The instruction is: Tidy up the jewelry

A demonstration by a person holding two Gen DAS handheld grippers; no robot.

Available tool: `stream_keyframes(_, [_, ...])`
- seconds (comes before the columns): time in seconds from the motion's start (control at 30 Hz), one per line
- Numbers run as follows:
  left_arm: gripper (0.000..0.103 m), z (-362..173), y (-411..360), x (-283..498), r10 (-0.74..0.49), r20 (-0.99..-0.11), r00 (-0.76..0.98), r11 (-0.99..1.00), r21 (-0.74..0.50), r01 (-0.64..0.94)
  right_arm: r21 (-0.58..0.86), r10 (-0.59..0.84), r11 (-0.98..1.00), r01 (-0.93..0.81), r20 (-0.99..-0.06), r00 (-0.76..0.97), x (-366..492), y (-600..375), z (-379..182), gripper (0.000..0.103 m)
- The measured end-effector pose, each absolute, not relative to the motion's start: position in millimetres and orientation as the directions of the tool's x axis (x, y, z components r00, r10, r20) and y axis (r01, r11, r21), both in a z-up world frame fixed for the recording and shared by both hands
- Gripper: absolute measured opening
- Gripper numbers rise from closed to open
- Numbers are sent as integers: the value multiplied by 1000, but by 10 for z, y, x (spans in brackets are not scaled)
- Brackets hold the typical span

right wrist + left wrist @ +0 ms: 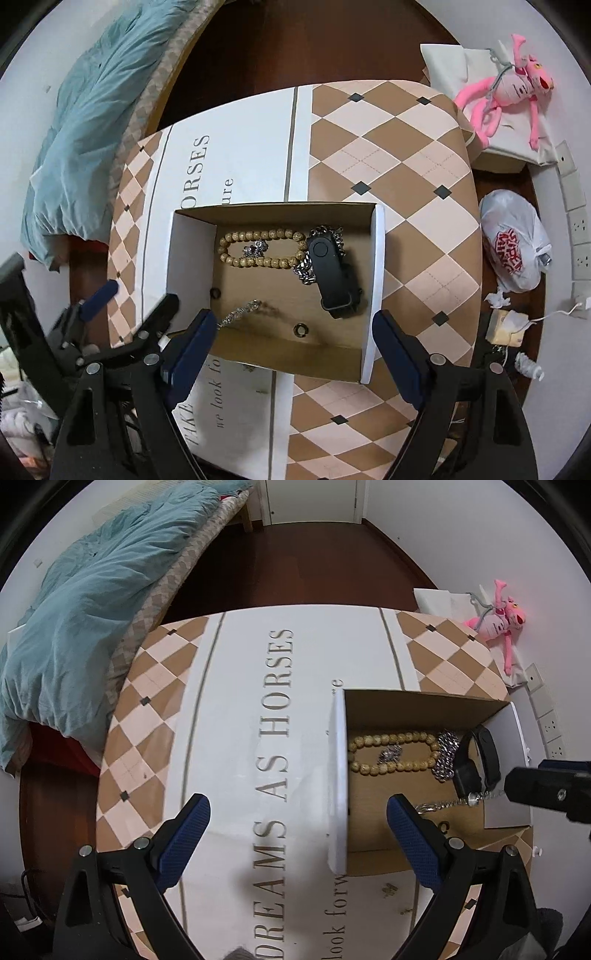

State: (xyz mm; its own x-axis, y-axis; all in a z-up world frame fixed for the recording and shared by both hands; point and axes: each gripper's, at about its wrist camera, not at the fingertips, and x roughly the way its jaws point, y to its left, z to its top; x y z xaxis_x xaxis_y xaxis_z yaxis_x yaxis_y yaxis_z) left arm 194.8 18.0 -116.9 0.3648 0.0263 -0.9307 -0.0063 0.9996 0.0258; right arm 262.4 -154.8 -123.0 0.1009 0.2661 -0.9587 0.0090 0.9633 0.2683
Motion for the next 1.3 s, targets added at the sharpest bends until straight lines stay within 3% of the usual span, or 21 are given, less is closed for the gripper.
stream_keyframes(0.17, [97, -1199, 42, 1909, 52, -922, 383, 997, 67, 25, 279, 276, 960, 17, -955, 111, 2602, -1579, -1215, 83])
stream_keyframes(0.2, [98, -1202, 28, 1905, 61, -921, 386, 997, 77, 28, 283, 280, 959, 12, -951, 129, 2590, -1584, -1191, 53])
stream_keyframes(0.23, [98, -1203, 27, 1899, 65, -919, 388, 996, 82, 28, 285, 280, 959, 13, -950, 139, 2578, -1592, -1183, 5])
stream_keyframes(0.27, [98, -1203, 27, 1896, 72, -917, 392, 996, 89, 26, 278, 274, 961, 8, -953, 132, 2573, -1585, -1186, 1])
stream_keyframes(0.47, [98, -1179, 45, 1903, 109, -905, 410, 991, 130, 22, 136, 147, 981, -141, -987, 72, 2553, -1335, -1264, 2])
stream_keyframes(0.5, [98, -1175, 64, 1907, 110, -905, 411, 992, 128, 15, 113, 126, 981, -155, -989, 74, 2548, -1317, -1269, 13])
stream_keyframes(0.53, [98, -1173, 82, 1906, 111, -905, 411, 992, 126, 9, 69, 86, 982, -177, -992, 95, 2537, -1282, -1253, 36])
stream_keyframes(0.57, [97, -1169, 99, 1903, 114, -904, 412, 992, 127, 4, 35, 58, 981, -193, -991, 117, 2525, -1257, -1233, 48])
stream_keyframes(0.6, [97, -1166, 113, 1899, 117, -903, 413, 992, 129, 0, 6, 33, 979, -202, -991, 132, 2515, -1236, -1221, 69])
stream_keyframes(0.63, [97, -1166, 121, 1897, 119, -903, 414, 992, 130, -2, -5, 25, 978, -209, -989, 144, 2503, -1231, -1204, 71])
stream_keyframes(1.3, [97, -1130, 93, 1821, 117, -893, 435, 993, 118, -24, 26, 60, 989, -147, -971, 233, 2395, -1287, -1109, 71])
